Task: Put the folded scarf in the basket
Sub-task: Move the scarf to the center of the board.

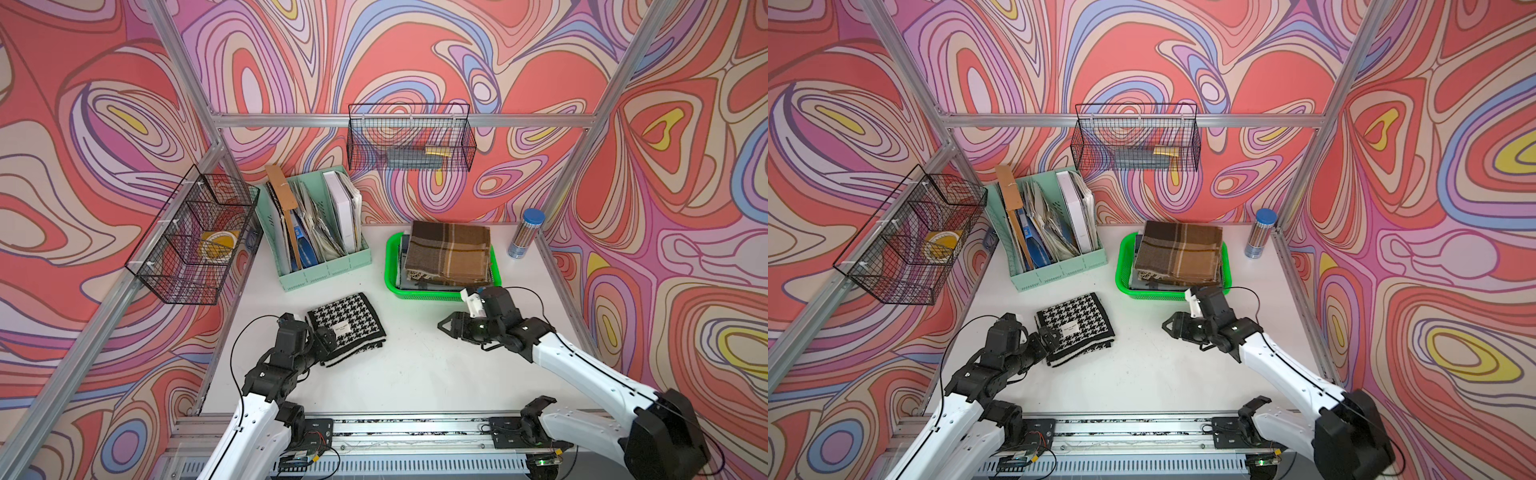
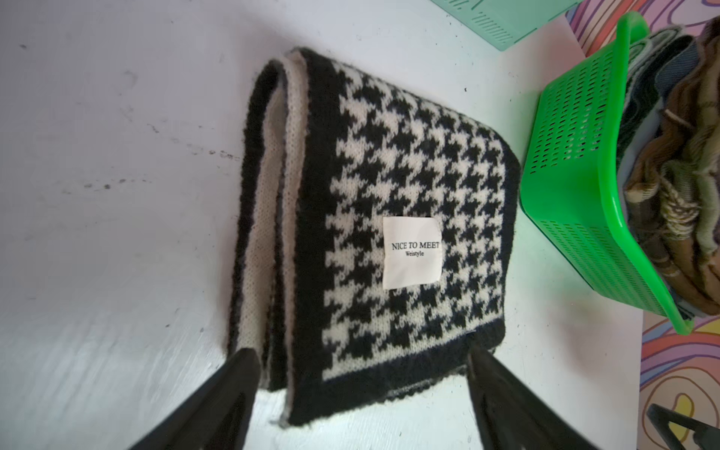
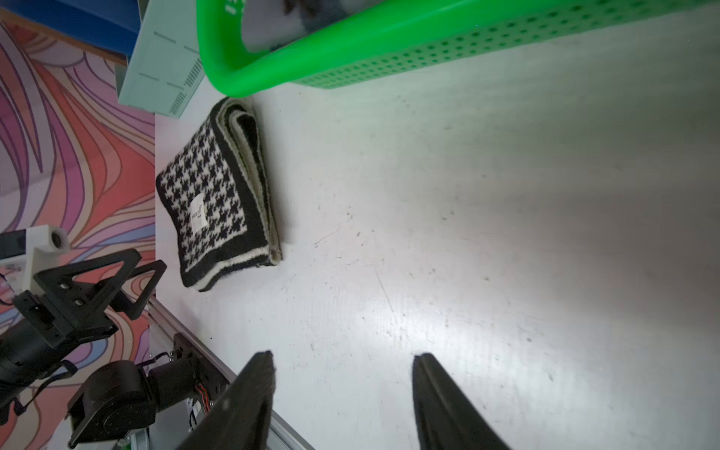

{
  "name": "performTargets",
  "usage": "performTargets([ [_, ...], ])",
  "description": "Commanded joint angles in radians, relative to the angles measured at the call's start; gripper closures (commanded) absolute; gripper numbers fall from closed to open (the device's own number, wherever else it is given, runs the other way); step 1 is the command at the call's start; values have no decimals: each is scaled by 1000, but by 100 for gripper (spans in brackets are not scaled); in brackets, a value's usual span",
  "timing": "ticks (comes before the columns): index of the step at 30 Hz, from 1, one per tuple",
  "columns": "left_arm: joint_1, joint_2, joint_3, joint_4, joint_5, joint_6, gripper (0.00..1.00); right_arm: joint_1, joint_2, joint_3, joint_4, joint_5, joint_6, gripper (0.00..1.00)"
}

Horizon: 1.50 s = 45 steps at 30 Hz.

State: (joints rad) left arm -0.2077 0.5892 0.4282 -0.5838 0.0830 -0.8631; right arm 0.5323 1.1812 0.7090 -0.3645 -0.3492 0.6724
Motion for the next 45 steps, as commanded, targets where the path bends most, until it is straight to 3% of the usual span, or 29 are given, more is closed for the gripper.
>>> performTargets([
  [1,8,20,53,-107,-56,31,1,104,156,101,111,89,17,42],
  [6,8,64,76,-108,-100,50,1,219,416,312,108,135,-14,42],
  [12,8,107,78,-70,-118,76,1,296,625,479,107,137,-23,42],
  [19,8,157,96,-11,-156,66,1,333,805,607,57,158,-28,40],
  [26,8,196,58,29,-141,64,7,379,873,671,35,151,-25,39],
  [29,8,199,50,41,-136,61,15,400,876,661,56,139,5,43],
  [32,8,202,48,44,-130,52,20,418,867,643,81,119,22,83],
  [34,8,201,54,38,-117,55,21,422,845,630,71,121,23,99],
  [37,8,170,65,35,-70,68,21,424,759,562,61,149,26,100],
  [45,-25,132,17,239,234,79,20,423,351,209,-42,309,72,100],
])
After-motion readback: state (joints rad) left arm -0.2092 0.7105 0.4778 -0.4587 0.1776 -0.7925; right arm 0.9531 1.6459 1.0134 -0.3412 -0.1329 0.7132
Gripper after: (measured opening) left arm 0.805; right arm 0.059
